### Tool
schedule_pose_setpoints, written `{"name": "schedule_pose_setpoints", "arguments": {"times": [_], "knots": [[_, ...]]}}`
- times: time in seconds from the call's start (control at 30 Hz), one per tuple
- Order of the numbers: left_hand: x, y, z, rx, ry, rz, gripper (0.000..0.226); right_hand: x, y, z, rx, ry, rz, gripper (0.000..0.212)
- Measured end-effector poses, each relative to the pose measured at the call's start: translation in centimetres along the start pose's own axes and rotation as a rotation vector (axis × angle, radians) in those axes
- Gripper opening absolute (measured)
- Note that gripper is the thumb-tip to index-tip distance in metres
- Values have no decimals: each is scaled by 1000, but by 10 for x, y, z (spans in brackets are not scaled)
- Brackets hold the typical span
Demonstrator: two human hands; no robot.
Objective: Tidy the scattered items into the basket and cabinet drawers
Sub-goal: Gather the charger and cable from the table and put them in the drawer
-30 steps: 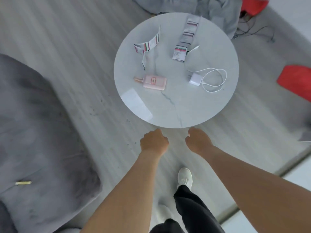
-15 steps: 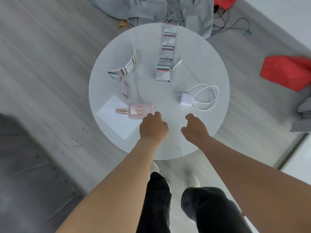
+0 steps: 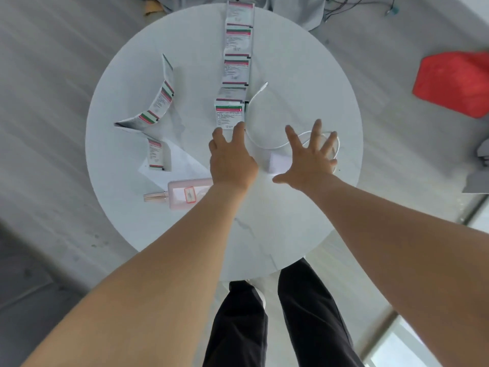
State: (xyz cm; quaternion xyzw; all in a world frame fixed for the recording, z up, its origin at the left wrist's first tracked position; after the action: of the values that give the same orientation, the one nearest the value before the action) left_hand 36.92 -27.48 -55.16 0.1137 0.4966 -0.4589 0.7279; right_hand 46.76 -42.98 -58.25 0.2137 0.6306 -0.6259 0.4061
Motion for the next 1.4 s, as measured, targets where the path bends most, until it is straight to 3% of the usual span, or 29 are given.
{"name": "schedule_pose_setpoints", "arguments": {"times": [0.1,0.2,0.27,0.43,0.53,0.6,0.67,0.83,0.93,1.03,1.13,1.23,1.3,1.4], "knots": [[9,17,4,8,31,47,80,19,16,-3,-90,-83,-80,109],[24,15,6,32,90,-2,81,25,15,-2,-170,-97,69,72],[35,7,9,62,116,-73,80,32,6,4,-238,-34,77,61],[57,-17,14,178,48,-256,69,15,-29,14,-363,235,-43,51],[52,-25,18,240,-112,-217,64,-16,-44,0,-370,508,-106,51],[40,-26,20,256,-180,-145,44,-29,-46,-12,-293,796,-229,49],[22,-26,17,153,-296,-50,15,-41,-47,-22,-224,1006,-329,46],[-7,-37,5,-382,-1232,119,18,-43,-59,-52,-225,1197,-623,42],[-18,-42,5,-452,-1383,204,22,-26,-69,-75,-239,1267,-769,52],[-16,-53,2,-573,-1464,199,32,-6,-82,-95,-147,1343,-878,44],[-4,-58,-14,-646,-1544,114,69,11,-86,-103,-91,1284,-843,47],[-1,-65,-35,-595,-1538,23,79,14,-81,-106,-73,1237,-737,52],[-5,-74,-46,-579,-1481,7,64,9,-75,-107,-76,1123,-557,49],[-11,-90,-81,-715,-1163,126,18,2,-66,-107,-97,874,-286,49]]}}
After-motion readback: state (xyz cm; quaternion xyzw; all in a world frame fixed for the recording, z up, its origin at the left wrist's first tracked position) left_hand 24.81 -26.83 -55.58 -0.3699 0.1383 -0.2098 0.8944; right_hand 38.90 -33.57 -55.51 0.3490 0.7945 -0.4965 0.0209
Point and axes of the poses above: each hand's wrist, its own y-axis towards the middle knuckle, its own x-axis out of the palm, z = x × y, the point moved 8 cm from there along y, towards the middle knuckle, and after that the axes turned 12 degrees about x, right-handed, at the moved point
